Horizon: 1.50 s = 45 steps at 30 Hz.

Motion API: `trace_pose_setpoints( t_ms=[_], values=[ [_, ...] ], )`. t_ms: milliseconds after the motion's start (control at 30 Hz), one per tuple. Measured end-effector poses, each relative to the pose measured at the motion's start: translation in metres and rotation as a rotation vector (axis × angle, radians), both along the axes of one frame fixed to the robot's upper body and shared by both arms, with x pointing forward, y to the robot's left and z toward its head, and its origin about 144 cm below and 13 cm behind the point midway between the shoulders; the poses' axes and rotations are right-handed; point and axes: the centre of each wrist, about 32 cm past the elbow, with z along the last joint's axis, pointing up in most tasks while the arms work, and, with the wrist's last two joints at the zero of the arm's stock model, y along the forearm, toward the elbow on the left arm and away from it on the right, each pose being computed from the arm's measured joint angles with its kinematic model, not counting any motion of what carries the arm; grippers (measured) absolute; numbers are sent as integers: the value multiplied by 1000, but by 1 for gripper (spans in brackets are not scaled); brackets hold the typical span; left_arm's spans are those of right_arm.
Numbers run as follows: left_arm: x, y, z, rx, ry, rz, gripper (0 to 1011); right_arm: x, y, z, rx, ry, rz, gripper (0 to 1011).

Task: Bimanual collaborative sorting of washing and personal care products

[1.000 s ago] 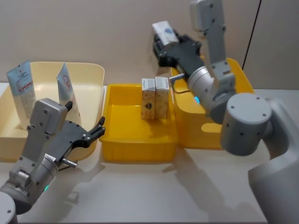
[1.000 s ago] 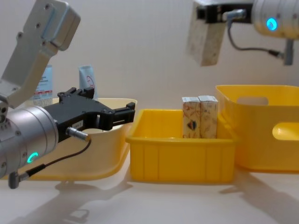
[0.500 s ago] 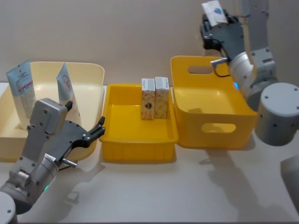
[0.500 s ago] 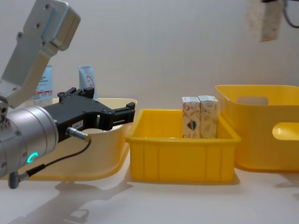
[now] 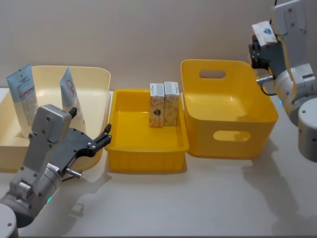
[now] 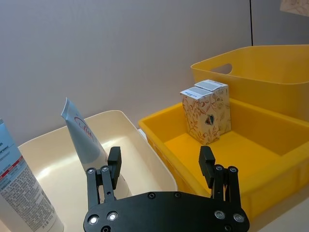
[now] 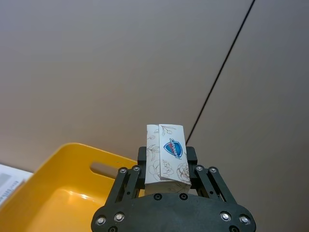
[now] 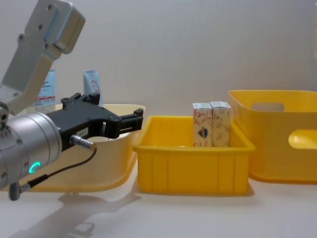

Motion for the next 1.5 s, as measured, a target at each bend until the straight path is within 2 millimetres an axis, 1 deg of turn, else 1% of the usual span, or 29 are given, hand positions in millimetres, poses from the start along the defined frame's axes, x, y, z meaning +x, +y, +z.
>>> trace_pose_setpoints(
  t_ms=[267,500,900,1267,1367,1400,1467,1500],
  values=[
    [0,0,0,0,0,0,1003,1,-13,-6,-32,29,-47,435],
    [0,0,0,0,0,0,1003,2,-17,-8,-41,36,-60,435],
    [0,0,0,0,0,0,1003,3,-11,-6,-51,67,-4,435],
    [0,0,0,0,0,0,1003,3,-1,-10,-71,133,77,436],
    [0,0,0,0,0,0,1003,3,1,-10,-74,144,89,526],
    [0,0,0,0,0,0,1003,3,1,-11,-75,147,91,526],
    [0,0,0,0,0,0,1003,3,2,-11,-76,151,97,585],
    [0,0,0,0,0,0,1003,3,2,-12,-77,154,101,642]
  ],
)
